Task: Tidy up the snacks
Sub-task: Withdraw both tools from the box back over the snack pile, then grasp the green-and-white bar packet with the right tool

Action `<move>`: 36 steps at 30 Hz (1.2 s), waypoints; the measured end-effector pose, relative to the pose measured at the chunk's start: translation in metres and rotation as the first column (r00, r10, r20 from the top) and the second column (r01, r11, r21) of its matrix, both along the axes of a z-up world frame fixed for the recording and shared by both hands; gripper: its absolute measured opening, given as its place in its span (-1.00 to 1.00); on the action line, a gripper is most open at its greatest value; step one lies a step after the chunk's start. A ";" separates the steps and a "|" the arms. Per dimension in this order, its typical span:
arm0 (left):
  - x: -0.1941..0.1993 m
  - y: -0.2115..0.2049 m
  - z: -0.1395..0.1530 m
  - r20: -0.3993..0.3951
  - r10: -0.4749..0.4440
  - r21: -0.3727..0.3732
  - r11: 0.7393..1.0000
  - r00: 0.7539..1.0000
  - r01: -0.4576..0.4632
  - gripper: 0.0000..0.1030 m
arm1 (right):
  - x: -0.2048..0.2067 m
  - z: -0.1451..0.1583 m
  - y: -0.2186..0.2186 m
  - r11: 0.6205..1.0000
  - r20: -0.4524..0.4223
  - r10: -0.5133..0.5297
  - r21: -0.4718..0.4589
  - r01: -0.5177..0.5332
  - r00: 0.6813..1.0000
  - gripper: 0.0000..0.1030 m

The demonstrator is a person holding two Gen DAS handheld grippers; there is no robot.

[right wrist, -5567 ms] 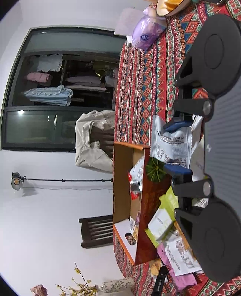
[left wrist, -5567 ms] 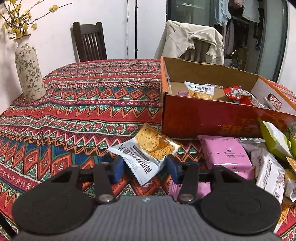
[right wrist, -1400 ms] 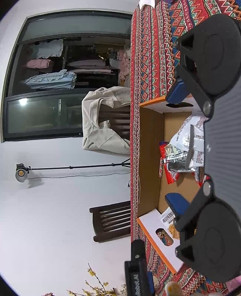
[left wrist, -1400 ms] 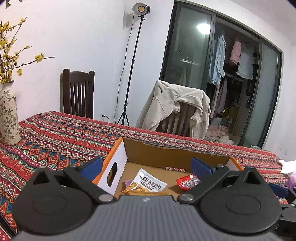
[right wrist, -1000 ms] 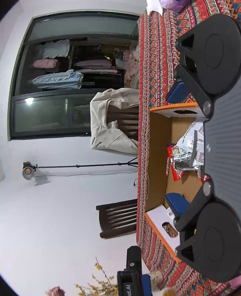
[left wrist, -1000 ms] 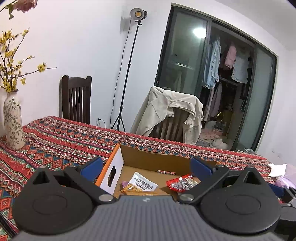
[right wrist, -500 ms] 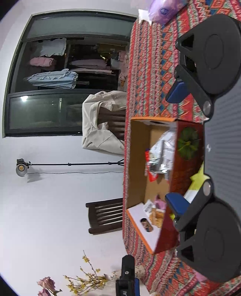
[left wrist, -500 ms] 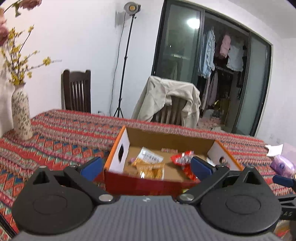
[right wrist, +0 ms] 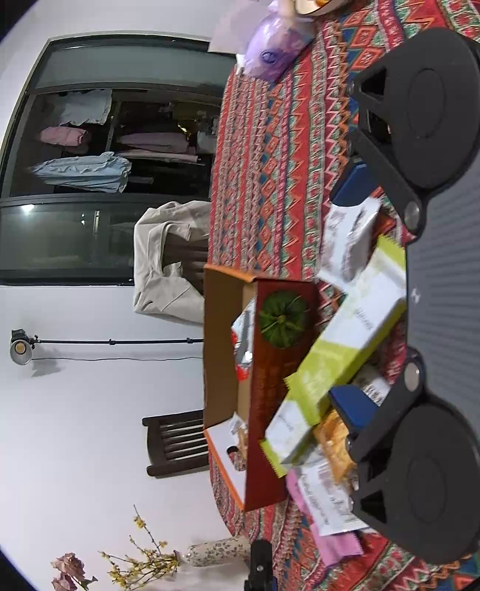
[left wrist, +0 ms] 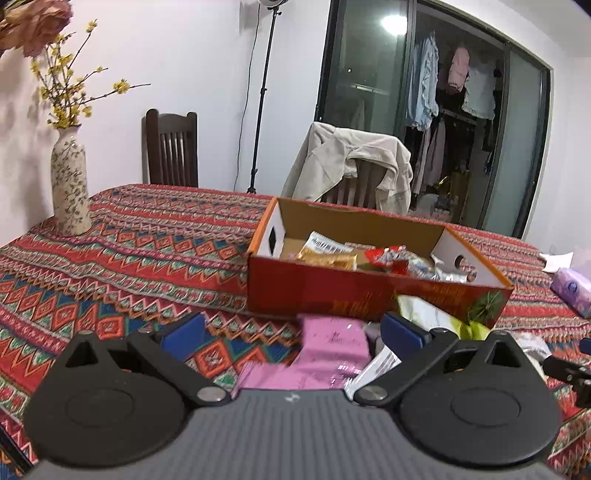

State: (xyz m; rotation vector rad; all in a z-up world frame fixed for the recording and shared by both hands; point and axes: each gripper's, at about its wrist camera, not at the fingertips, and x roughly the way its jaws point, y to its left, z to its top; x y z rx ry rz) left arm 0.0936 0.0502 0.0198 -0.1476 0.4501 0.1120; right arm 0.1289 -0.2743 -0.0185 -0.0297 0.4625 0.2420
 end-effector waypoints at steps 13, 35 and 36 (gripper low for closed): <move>-0.008 0.011 -0.008 -0.022 0.019 -0.016 1.000 1.000 -0.020 1.00 | 0.024 -0.011 0.014 0.993 -0.077 0.060 -0.094 -0.067 0.995 1.00; -0.006 0.021 -0.016 -0.076 0.037 -0.017 0.999 0.996 -0.039 1.00 | 0.034 -0.012 0.025 0.985 -0.103 0.168 0.046 -0.164 0.980 -0.28; -0.005 0.019 -0.017 -0.086 0.036 -0.013 0.999 0.996 -0.037 1.00 | 0.030 -0.012 0.028 0.987 -0.091 0.157 0.038 -0.154 0.983 -0.28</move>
